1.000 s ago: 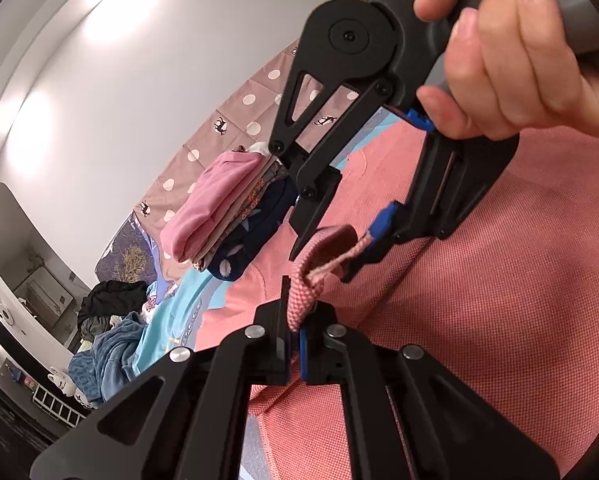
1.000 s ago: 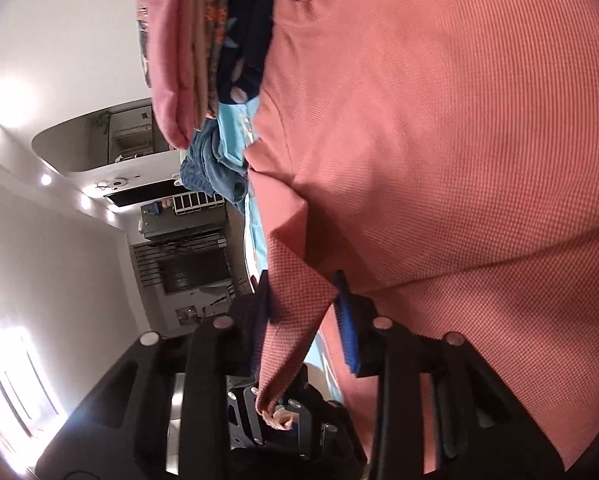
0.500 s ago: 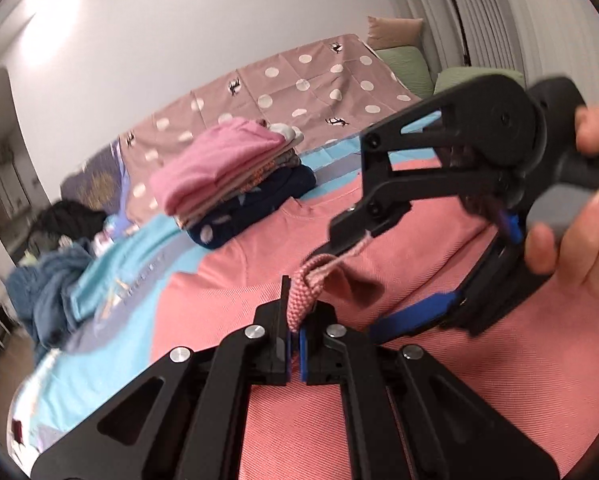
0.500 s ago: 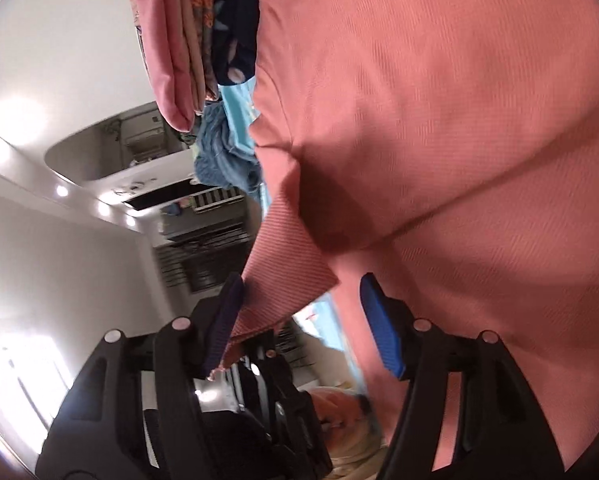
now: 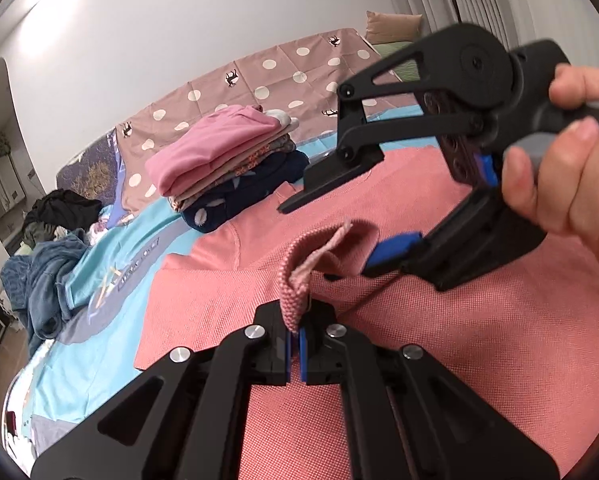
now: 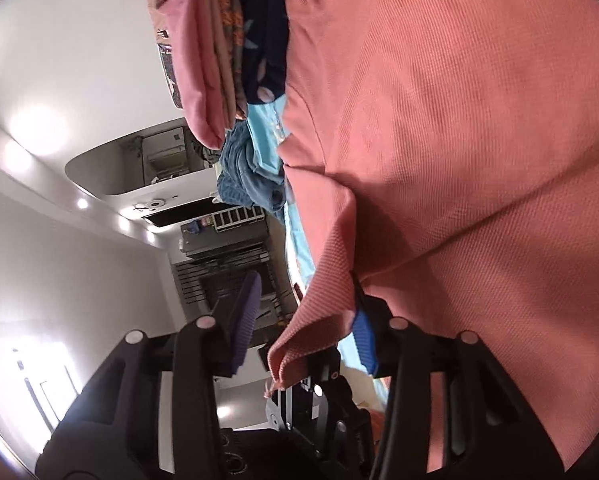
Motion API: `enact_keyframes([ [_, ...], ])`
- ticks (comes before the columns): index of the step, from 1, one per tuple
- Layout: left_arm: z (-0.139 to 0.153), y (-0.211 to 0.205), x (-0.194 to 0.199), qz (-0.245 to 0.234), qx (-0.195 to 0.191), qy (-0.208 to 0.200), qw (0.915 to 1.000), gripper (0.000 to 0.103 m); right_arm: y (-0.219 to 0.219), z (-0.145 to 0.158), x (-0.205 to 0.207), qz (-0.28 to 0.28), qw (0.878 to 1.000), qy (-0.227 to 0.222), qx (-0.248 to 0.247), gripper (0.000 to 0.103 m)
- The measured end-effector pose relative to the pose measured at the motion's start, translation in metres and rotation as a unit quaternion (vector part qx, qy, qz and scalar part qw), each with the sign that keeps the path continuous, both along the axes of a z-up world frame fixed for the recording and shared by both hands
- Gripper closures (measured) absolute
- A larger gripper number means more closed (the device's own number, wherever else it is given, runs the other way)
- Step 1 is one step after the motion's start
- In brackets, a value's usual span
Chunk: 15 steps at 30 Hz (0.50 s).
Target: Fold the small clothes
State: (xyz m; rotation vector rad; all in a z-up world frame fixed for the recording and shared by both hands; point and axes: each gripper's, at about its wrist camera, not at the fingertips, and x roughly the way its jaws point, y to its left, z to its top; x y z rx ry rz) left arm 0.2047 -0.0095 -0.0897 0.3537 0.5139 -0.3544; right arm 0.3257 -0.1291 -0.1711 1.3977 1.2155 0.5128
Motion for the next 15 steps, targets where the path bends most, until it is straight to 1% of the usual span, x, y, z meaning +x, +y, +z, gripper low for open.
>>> enact_keyframes([
  [4,0.000,-0.001,-0.003,-0.004,0.007,-0.007,0.9999,0.101,-0.005,0.006,-0.005,-0.001,1.000,0.000,-0.030,0.066],
  [6,-0.001,-0.004,-0.005,-0.015,0.018,-0.020,0.9995,0.101,-0.005,0.007,-0.006,0.009,0.999,0.004,-0.041,0.070],
  [9,-0.005,-0.010,-0.011,-0.017,0.047,-0.041,0.9979,0.101,-0.006,0.009,-0.008,0.018,0.997,0.002,-0.070,0.084],
  [11,-0.006,-0.011,-0.014,-0.023,0.052,-0.041,0.9976,0.101,-0.008,0.016,-0.007,0.024,0.994,-0.010,-0.105,0.094],
  [12,-0.007,-0.012,-0.016,-0.025,0.054,-0.042,0.9974,0.101,-0.008,0.019,-0.007,0.029,0.992,-0.017,-0.119,0.097],
  [15,-0.008,-0.016,-0.019,-0.029,0.066,-0.049,0.9962,0.101,-0.007,0.032,-0.004,0.047,0.987,-0.043,-0.146,0.098],
])
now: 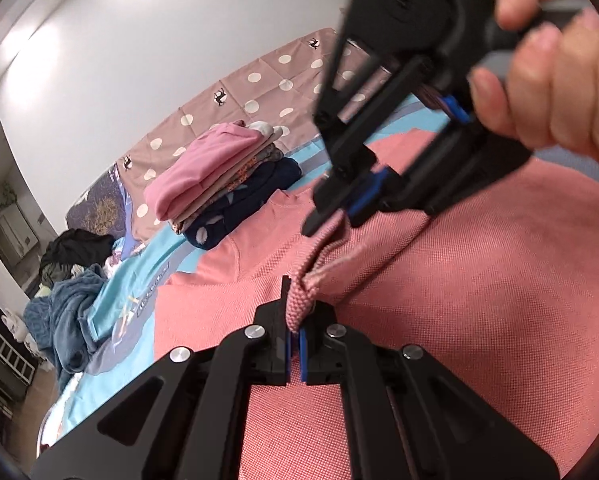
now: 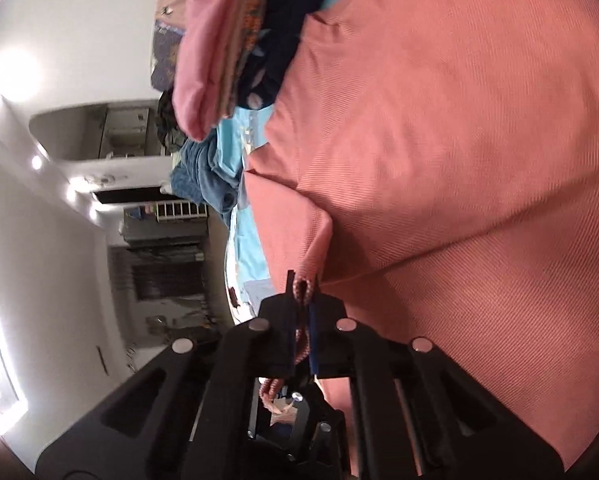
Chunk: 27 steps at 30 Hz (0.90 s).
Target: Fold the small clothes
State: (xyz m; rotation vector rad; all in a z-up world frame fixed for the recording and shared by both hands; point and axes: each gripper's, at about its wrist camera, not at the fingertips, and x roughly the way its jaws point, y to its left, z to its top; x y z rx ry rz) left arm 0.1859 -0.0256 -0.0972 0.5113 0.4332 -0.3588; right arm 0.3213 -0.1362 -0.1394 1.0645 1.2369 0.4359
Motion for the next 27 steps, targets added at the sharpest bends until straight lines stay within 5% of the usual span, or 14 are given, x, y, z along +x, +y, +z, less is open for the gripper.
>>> enact_keyframes([
  [9,0.023,-0.016,-0.001,-0.002,-0.004,-0.026,0.9997,0.099,0.000,0.043,0.011,0.039,0.998,-0.052,-0.021,0.099],
  [27,0.104,-0.073,0.035,0.015,-0.130,-0.027,0.9910,0.099,-0.031,0.151,0.041,0.080,0.982,-0.161,-0.062,0.099],
])
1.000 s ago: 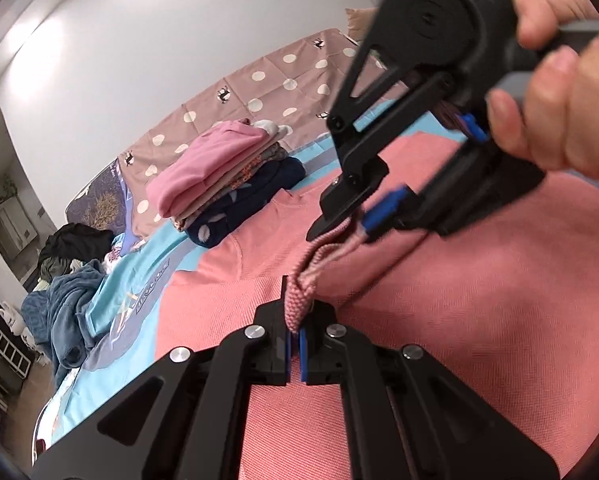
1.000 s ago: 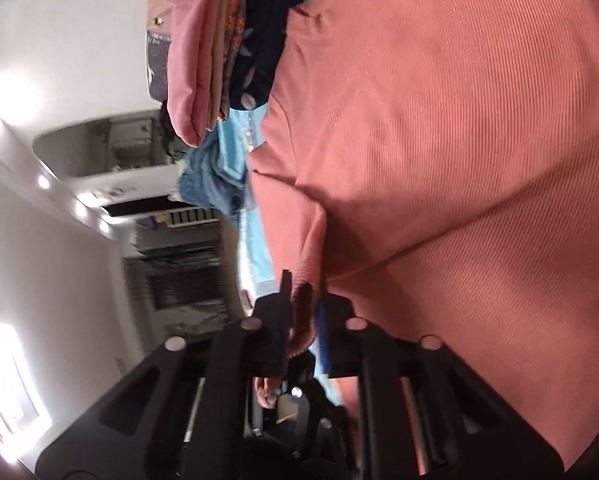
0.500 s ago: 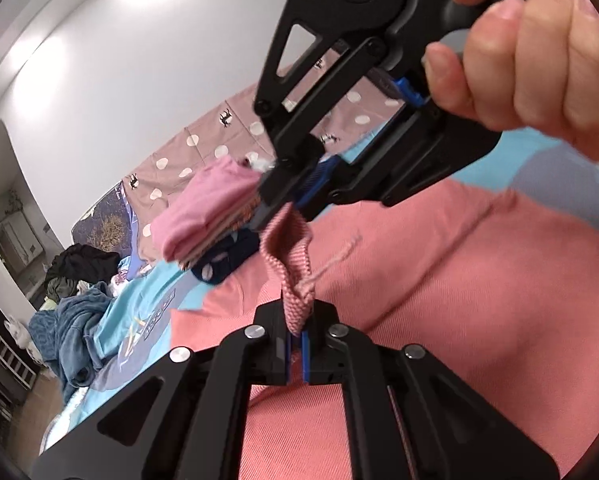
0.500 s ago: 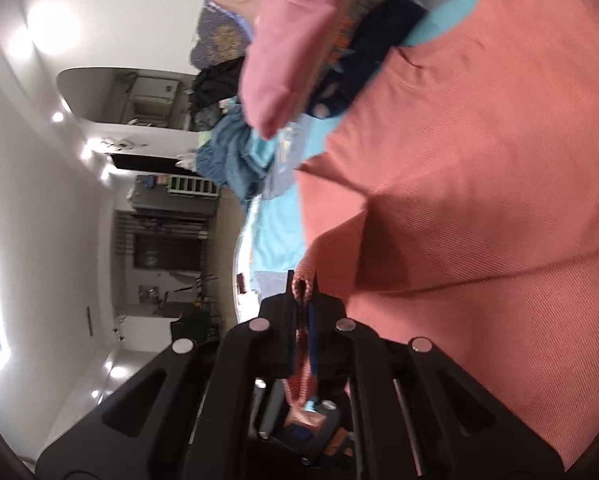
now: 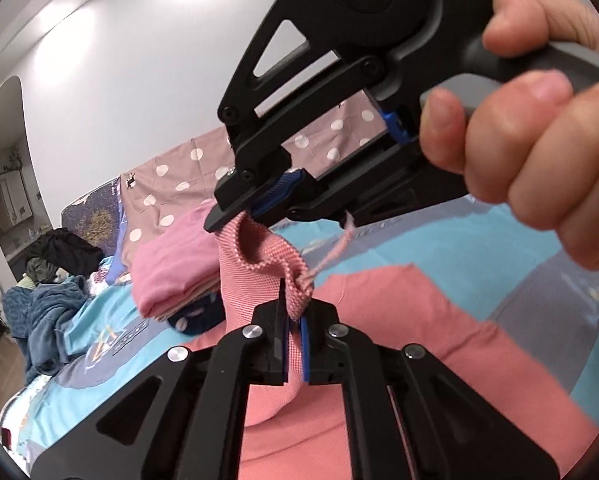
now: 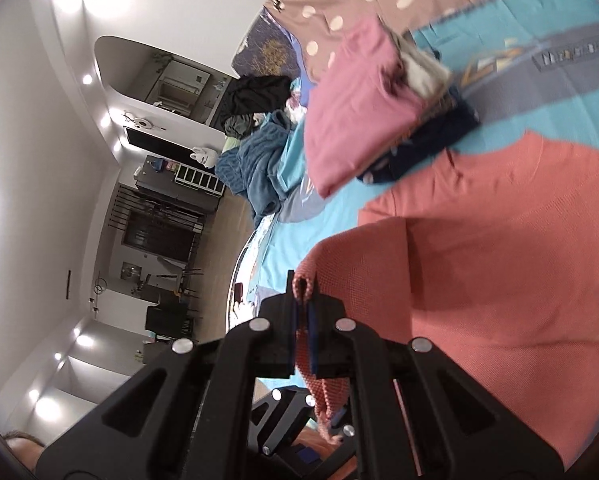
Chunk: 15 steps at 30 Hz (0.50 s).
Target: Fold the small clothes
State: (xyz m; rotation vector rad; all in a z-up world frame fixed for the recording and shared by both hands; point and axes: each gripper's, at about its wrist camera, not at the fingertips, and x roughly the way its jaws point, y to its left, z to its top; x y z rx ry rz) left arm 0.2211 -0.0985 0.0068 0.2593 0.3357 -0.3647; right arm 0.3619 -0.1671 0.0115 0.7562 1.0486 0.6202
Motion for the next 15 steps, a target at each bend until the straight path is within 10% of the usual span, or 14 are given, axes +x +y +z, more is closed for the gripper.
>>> enact_keyframes([
  [15,-0.038,-0.063,0.030,-0.023,-0.009,0.079,0.9966,0.099,-0.050,-0.037,0.019,-0.017,0.999,0.031,-0.034,0.099],
])
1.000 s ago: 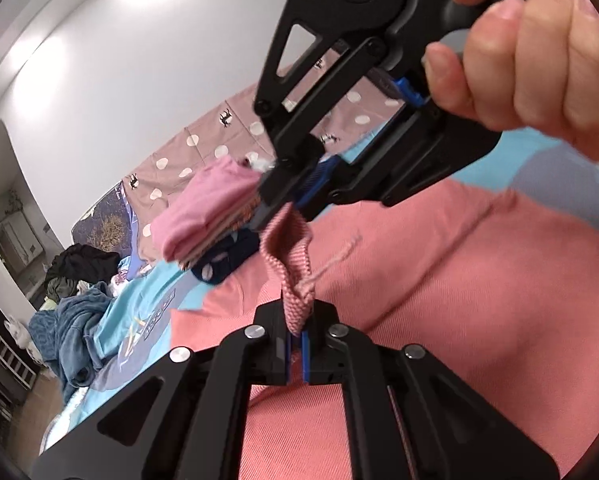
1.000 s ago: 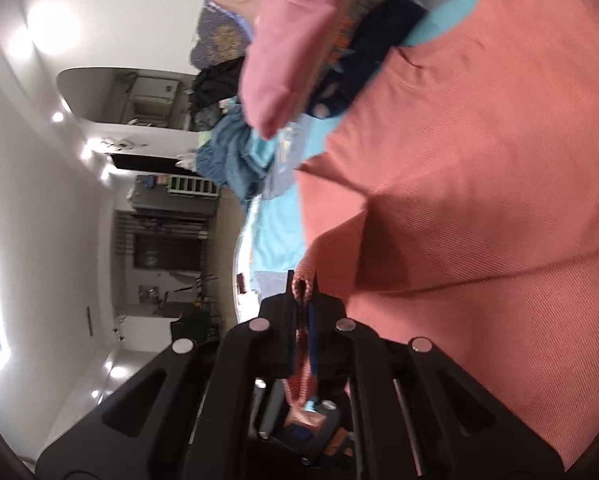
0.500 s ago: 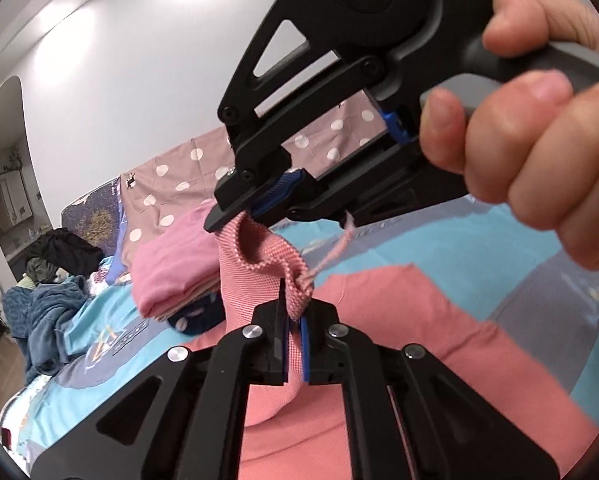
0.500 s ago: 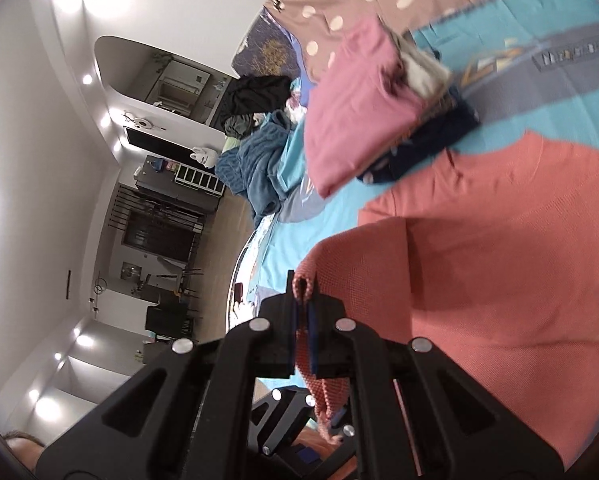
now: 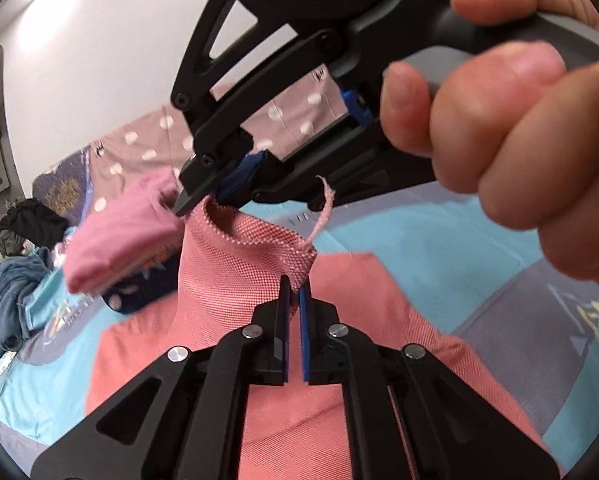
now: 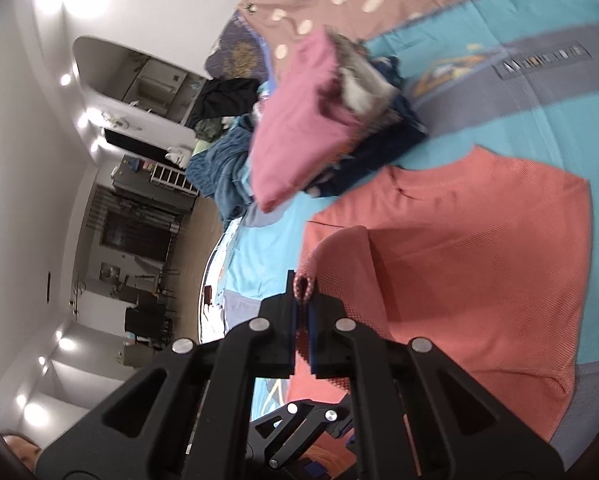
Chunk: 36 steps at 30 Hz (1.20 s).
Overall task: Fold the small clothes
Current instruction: 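Lay the sleeve across the shirt and open the left gripper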
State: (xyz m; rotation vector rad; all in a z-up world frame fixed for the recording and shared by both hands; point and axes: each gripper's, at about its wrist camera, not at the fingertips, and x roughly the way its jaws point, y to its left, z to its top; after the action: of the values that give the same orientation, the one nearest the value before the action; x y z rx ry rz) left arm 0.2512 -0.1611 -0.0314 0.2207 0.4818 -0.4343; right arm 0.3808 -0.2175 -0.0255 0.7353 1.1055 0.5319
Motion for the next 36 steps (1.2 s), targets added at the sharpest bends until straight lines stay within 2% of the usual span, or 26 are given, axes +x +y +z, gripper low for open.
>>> enact_keyframes([
  [5,-0.026,-0.015,0.003,-0.019,0.024,0.035,0.9989,0.099,-0.027,-0.043,0.000,-0.026,0.999,0.037,0.022,0.099],
  [8,-0.043,-0.021,0.006,-0.045,0.003,0.088,0.9951,0.099,-0.044,-0.068,-0.001,-0.042,0.997,0.053,0.025,0.099],
  [13,-0.067,-0.030,0.013,-0.065,0.004,0.149,0.9866,0.098,-0.078,-0.103,-0.008,-0.074,0.994,0.073,0.036,0.099],
  [15,-0.073,-0.032,0.016,-0.082,-0.008,0.179,0.9803,0.088,-0.090,-0.115,-0.010,-0.079,0.993,0.081,0.040,0.099],
  [17,-0.076,-0.032,0.016,-0.101,-0.026,0.203,0.9736,0.071,-0.096,-0.121,-0.011,-0.075,0.993,0.082,0.033,0.098],
  [20,-0.076,-0.032,0.011,-0.136,-0.052,0.227,0.9628,0.061,-0.107,-0.129,-0.012,-0.075,0.994,0.080,0.001,0.098],
  [23,-0.075,-0.029,0.007,-0.151,-0.074,0.250,0.9535,0.060,-0.116,-0.136,-0.012,-0.075,0.994,0.075,-0.007,0.095],
  [25,-0.070,-0.021,0.007,-0.155,-0.097,0.277,0.9432,0.060,-0.117,-0.136,-0.013,-0.072,0.995,0.066,-0.030,0.094],
  [28,-0.066,0.008,0.018,-0.137,-0.150,0.307,0.9298,0.058,-0.114,-0.127,-0.019,-0.068,0.993,0.042,-0.088,0.091],
  [30,-0.063,0.035,0.027,-0.112,-0.178,0.306,0.9284,0.051,-0.114,-0.116,-0.024,-0.084,0.989,0.020,-0.122,0.084],
  [33,-0.064,0.076,0.044,-0.055,-0.204,0.299,0.9305,0.049,-0.100,-0.097,-0.034,-0.091,0.977,-0.020,-0.194,0.082],
  [36,-0.074,0.111,0.067,-0.011,-0.231,0.316,0.9201,0.048,-0.069,-0.086,-0.046,-0.052,0.970,-0.060,-0.230,0.082],
])
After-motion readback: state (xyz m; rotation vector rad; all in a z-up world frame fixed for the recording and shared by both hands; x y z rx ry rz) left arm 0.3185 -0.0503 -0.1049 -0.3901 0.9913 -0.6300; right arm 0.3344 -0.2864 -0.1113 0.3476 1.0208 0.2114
